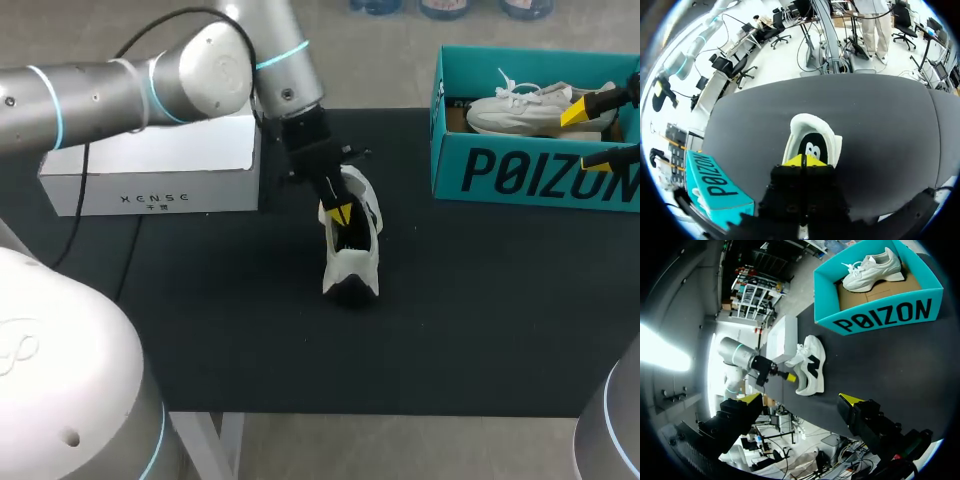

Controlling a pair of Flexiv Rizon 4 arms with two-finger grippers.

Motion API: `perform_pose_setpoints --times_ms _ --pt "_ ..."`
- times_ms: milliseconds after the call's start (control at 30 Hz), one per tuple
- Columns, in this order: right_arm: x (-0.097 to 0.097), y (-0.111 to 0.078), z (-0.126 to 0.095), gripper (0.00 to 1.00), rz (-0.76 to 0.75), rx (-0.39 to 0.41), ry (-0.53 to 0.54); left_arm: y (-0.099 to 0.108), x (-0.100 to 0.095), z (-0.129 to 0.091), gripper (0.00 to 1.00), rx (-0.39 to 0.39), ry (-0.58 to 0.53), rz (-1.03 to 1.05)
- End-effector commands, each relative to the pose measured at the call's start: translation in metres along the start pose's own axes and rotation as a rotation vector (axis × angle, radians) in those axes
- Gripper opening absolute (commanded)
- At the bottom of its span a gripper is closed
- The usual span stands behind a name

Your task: Take the shoe out of the shoebox, open the shoe tongue, remove and reinsert the insole, then place the shoe into the shoebox

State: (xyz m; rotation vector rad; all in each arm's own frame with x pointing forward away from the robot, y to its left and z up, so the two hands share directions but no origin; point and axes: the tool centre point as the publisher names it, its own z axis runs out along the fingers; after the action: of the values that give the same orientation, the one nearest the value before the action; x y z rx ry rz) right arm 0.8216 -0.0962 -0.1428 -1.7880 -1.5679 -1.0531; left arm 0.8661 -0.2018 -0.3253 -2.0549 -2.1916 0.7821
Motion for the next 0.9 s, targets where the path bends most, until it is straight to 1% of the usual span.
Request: perform_pose_setpoints --times_ms 33,67,100,133,500,567,633,800,833,900 --pt "0.000 -0.001 0.000 1.00 0.000 -0.001 -0.003 -0.008 -0.002 -0.001 0.00 -0.083 0.239 0.007" --pt "0.000 -0.001 0.000 1.00 0.000 -0.001 -0.003 -0.007 0.000 -0.001 0.00 -0.095 0.240 -0.006" --pt "0.000 -0.001 0.000 1.00 0.000 -0.001 -0.003 -0.007 0.000 -0.001 0.00 -0.090 0.200 -0.029" --pt "0.000 -0.001 0.000 1.00 0.000 -0.001 -0.003 -0.008 -0.001 -0.001 0.00 -0.059 0.168 -0.070" --pt "0.000 -0.001 0.000 1.00 0.000 -0.001 -0.003 -0.008 -0.001 -0.001 0.00 -0.059 0.168 -0.070" --pt "0.000 -0.001 0.000 1.00 0.000 -0.001 -0.003 -0.010 0.001 0.002 0.00 -0.141 0.155 -0.062" --pt "0.000 -0.001 0.000 1.00 0.000 -0.001 -0.003 -0.010 0.000 0.007 0.00 -0.207 0.182 -0.050" --pt "0.000 -0.001 0.000 1.00 0.000 -0.001 -0.003 -0.010 -0.006 0.024 0.00 -0.272 0.225 -0.030" --pt "0.000 -0.001 0.000 1.00 0.000 -0.001 -0.003 -0.009 -0.006 0.027 0.00 -0.274 0.223 -0.035" --pt "0.000 -0.001 0.000 1.00 0.000 -0.001 -0.003 -0.007 -0.005 0.033 0.00 -0.292 0.177 -0.040"
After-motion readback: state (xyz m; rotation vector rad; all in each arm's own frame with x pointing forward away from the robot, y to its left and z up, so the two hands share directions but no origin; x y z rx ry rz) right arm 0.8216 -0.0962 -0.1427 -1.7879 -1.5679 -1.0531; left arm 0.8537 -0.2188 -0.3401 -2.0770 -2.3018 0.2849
